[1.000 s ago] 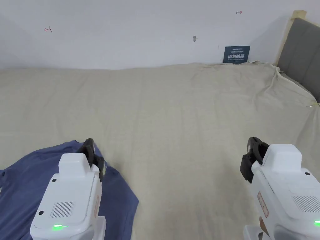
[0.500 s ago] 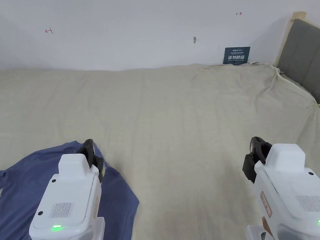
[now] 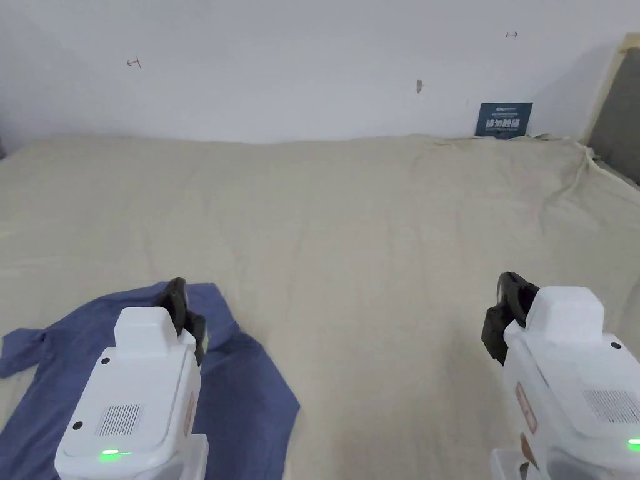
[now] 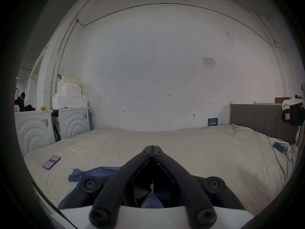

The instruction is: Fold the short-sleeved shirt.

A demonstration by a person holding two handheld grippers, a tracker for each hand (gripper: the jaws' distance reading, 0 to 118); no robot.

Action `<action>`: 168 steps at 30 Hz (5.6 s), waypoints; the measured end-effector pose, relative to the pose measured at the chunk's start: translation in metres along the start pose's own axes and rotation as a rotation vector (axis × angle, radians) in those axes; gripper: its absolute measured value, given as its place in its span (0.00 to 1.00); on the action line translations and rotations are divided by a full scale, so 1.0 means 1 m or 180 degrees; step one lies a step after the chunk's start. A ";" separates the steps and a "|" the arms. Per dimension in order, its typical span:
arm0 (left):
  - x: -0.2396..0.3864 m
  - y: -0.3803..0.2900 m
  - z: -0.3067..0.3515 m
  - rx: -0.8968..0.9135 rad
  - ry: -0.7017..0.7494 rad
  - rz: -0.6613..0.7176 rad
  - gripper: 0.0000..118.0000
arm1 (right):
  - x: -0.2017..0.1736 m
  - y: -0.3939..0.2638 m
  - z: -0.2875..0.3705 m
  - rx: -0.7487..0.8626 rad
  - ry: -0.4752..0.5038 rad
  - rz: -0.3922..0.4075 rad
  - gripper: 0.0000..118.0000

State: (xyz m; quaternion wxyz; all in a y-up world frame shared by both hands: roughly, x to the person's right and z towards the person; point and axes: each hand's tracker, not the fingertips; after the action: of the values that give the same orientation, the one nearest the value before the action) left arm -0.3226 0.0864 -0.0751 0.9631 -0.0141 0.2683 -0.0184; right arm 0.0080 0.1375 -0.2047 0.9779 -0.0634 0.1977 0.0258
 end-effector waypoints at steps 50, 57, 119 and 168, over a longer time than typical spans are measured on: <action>-0.171 -0.002 0.014 -0.0888 0.0789 0.0116 0.00 | -0.166 -0.012 -0.046 -0.0132 0.1090 0.0222 0.01; -0.155 -0.036 -0.068 -0.1803 0.0393 0.0093 0.00 | -0.159 -0.017 -0.062 -0.0216 0.0997 0.0212 0.01; 0.132 0.171 -0.159 -0.1583 -0.1932 0.0033 0.00 | 0.049 -0.005 -0.019 -0.0119 -0.0176 -0.0024 0.01; 0.125 0.059 -0.082 -0.1364 -0.1398 0.0084 0.98 | 0.078 -0.005 0.010 -0.0135 -0.0386 0.0055 0.01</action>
State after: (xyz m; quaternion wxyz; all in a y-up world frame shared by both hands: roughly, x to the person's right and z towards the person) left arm -0.2564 0.1383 -0.2119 0.9732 -0.2171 0.0516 0.0546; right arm 0.0843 0.1360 -0.2259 0.9862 -0.0808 0.1381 0.0423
